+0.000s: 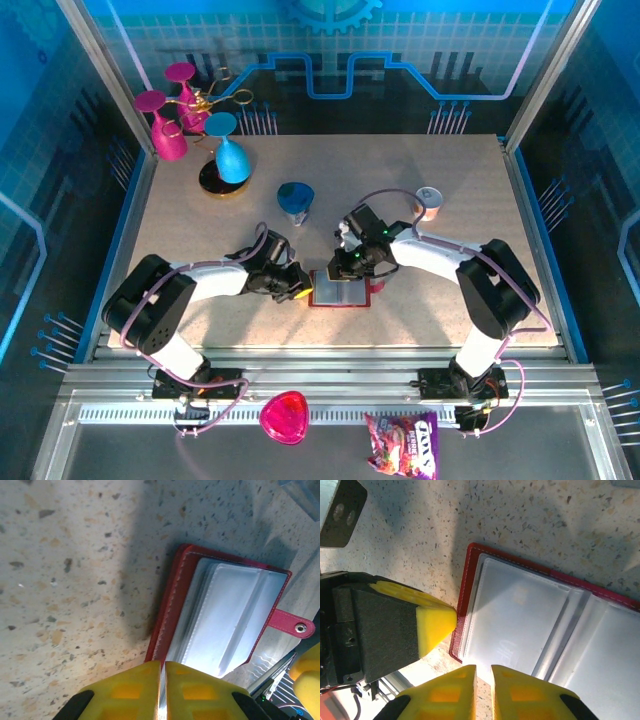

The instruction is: Take the credit cards out of the card holder

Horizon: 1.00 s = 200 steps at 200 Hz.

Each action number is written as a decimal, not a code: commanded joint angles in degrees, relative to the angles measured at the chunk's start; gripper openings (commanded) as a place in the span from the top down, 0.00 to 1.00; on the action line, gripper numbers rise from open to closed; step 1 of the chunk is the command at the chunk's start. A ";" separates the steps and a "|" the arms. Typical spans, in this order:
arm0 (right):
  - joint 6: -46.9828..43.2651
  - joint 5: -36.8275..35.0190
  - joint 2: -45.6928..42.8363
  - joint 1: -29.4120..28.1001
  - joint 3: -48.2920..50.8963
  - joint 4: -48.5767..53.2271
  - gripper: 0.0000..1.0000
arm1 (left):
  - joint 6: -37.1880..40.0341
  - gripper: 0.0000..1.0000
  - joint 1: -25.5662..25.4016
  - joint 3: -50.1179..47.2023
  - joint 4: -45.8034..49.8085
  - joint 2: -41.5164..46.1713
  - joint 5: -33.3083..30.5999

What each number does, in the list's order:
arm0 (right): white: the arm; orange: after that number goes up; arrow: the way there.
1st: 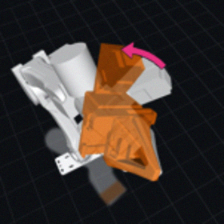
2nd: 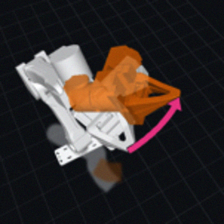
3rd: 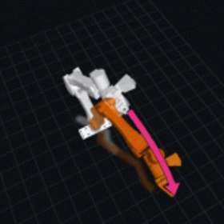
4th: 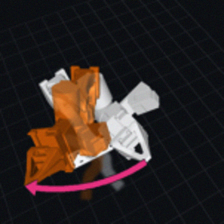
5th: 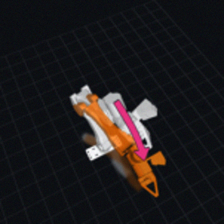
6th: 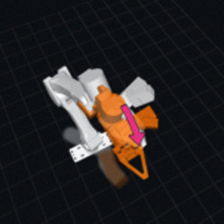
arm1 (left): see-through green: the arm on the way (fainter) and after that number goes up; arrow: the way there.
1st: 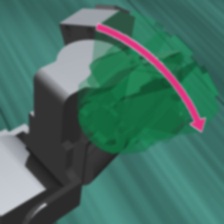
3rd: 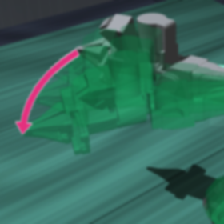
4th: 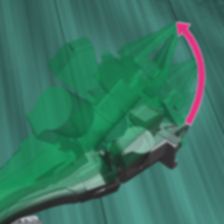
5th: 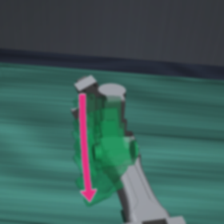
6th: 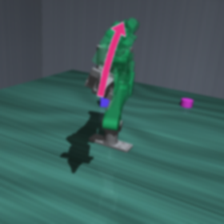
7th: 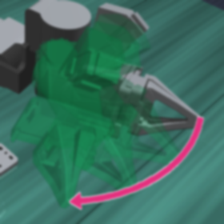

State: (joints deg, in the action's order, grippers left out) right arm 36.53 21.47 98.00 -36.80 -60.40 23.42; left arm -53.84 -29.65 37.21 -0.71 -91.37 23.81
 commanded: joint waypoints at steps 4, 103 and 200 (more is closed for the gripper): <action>1.41 -0.64 1.45 -1.08 0.37 -0.13 0.83 | 0.73 0.89 -0.60 -0.91 0.00 -1.09 0.26; 3.23 -0.21 6.20 -3.35 -1.65 -0.32 0.72 | 0.67 0.89 -0.63 -1.45 -0.09 -1.53 0.18; 3.19 -3.08 6.39 -3.37 -1.83 2.02 0.64 | 0.68 0.89 -0.61 -1.37 -0.30 -1.75 0.18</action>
State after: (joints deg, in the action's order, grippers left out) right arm 39.24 19.77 103.53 -39.38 -60.86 23.55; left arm -53.84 -29.80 36.58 -0.99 -91.92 23.81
